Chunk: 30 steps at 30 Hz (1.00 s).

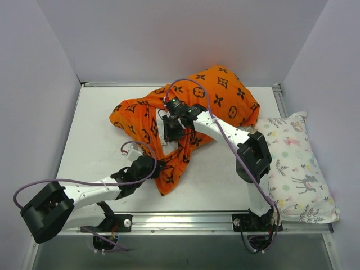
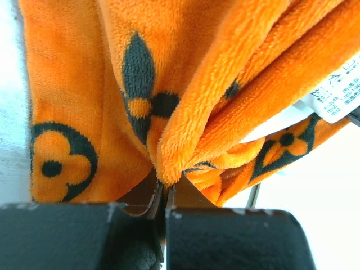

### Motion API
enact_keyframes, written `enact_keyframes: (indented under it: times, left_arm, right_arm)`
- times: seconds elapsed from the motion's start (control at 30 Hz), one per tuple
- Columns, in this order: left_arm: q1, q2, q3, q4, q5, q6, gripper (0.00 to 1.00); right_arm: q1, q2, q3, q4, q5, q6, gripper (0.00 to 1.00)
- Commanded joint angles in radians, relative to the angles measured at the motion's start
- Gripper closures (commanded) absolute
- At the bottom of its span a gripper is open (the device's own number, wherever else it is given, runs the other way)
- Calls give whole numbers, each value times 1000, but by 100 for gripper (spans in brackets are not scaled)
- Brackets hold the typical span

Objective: Remove the pillowcase from the pillow

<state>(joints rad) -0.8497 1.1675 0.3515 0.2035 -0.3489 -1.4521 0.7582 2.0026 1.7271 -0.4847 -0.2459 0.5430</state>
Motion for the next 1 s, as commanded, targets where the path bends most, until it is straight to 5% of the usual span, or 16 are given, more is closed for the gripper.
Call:
enact_keyframes:
  times: [0.0, 0.73, 0.97]
  left_arm:
    - [-43, 49, -83, -223, 90, 7, 100]
    - [-46, 49, -108, -257, 41, -22, 97]
    - [104, 4, -56, -157, 60, 88, 98]
  right_arm:
    - [-82, -45, 153, 175, 138, 21, 100]
    - [-171, -304, 108, 166, -2, 44, 100]
    - [-79, -542, -283, 282, -7, 41, 100]
